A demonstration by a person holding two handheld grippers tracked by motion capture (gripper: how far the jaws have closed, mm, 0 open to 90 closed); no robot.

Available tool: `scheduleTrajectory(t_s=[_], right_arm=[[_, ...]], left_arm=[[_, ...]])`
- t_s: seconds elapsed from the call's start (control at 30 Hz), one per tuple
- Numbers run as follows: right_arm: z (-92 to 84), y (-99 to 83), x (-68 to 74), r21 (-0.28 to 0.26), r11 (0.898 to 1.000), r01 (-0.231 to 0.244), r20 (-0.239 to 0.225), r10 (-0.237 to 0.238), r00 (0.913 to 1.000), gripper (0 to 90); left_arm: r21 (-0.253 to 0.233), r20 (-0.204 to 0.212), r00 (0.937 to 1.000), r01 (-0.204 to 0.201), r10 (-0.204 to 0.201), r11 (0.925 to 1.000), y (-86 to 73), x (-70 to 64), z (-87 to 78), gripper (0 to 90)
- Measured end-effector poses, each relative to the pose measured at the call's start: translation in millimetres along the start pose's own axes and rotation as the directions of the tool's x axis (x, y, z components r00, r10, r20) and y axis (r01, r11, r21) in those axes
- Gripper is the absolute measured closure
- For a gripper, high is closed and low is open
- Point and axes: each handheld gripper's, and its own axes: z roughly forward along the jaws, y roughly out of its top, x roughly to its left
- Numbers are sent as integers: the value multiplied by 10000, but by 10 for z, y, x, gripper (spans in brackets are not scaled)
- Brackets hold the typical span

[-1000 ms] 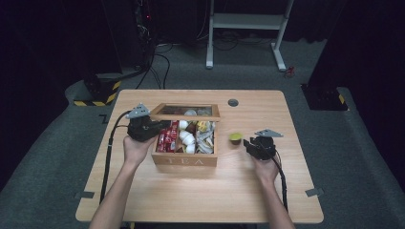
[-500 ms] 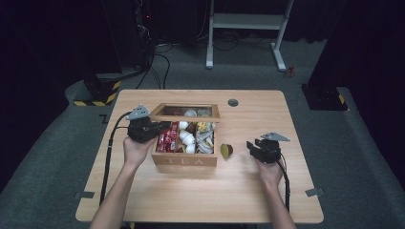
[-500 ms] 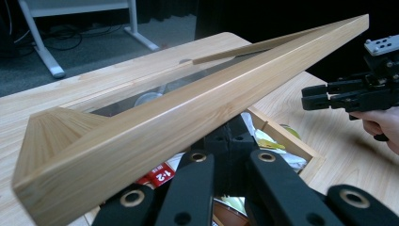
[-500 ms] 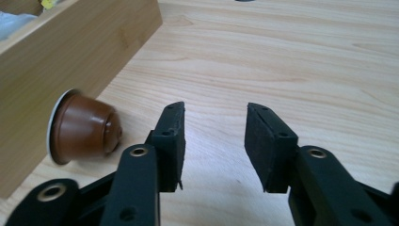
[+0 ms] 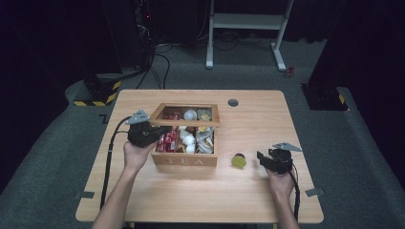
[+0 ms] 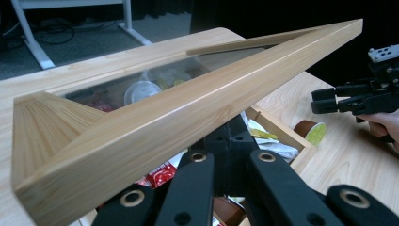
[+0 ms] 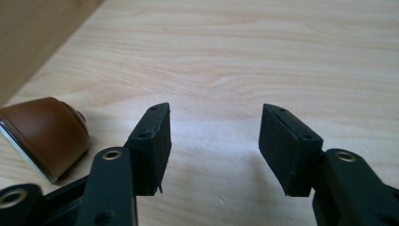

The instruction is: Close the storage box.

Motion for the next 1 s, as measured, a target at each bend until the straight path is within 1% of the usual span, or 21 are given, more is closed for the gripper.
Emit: scheduleTrajectory(t_s=[0.03, 0.07, 0.1, 0.13, 0.17, 0.2, 0.23, 0.3, 0.33, 0.37, 0.47, 0.53, 0.7, 0.73, 0.83, 0.97, 1.0], right_arm=[[2, -17, -9, 40, 10000, 40, 84, -41, 10000, 429], [10, -49, -18, 147, 9999, -41, 188, 38, 9998, 420], [10, -49, -18, 147, 9999, -41, 188, 38, 9998, 420], [21, -78, -21, 175, 9998, -64, 339, 58, 9994, 420], [21, -78, -21, 175, 9998, -64, 339, 58, 9994, 420], [29, -90, -31, 186, 9998, 16, 408, -24, 9992, 421], [19, -99, -31, 181, 9998, -43, 575, 32, 9983, 417], [16, -103, -37, 195, 9998, -75, 662, 62, 9978, 416], [3, -112, -50, 225, 9997, -38, 865, 19, 9963, 415], [3, -112, -50, 225, 9997, -38, 865, 19, 9963, 415], [-14, -131, -59, 371, 9989, 301, 1434, -352, 9890, 393], [-30, -142, -88, 350, 9992, 203, 1474, -253, 9888, 390], [-30, -142, -93, 363, 9992, 158, 1536, -212, 9879, 376], [-30, -142, -93, 358, 9992, 159, 1546, -212, 9878, 374], [-30, -142, -93, 361, 9992, 164, 1552, -218, 9876, 374], [-30, -143, -92, 357, 9993, 148, 1544, -201, 9878, 374], [-30, -143, -93, 355, 9992, 159, 1543, -212, 9878, 374]], left_arm=[[31, 17, 10000, 4, -4, 10000, -8, 0, 0, 900], [53, 4, 10000, -23, 23, 10000, -17, 2, -5, 900], [53, 4, 10000, -23, 23, 10000, -17, 2, -5, 900], [60, 44, 10000, 36, -36, 10000, -29, -1, -8, 900], [60, 44, 10000, 36, -36, 10000, -29, -1, -8, 900], [60, 45, 10000, 80, -81, 9999, -35, -5, -8, 900], [104, 25, 10000, 26, -26, 9999, -46, -6, -9, 900], [128, 28, 10000, 51, -52, 9999, -54, -12, -7, 900], [129, -4, 10000, -9, 9, 9999, -57, -13, -5, 900], [137, -55, 10000, -62, 63, 9999, -61, -15, -4, 900], [140, -50, 10000, -43, 43, 9999, -69, -20, -3, 900], [121, -37, 10000, -23, 24, 9999, -87, -23, -2, 900], [149, -4, 10000, 1, -1, 9999, -108, -24, -1, 900], [162, -25, 10000, -22, 22, 9999, -115, -26, -1, 900], [130, 2, 10000, 71, -71, 9999, -147, -33, 2, 900], [187, -8, 10000, 31, -31, 9998, -181, -39, 7, 900], [180, 22, 10000, 84, -85, 9998, -193, -41, 8, 900]])
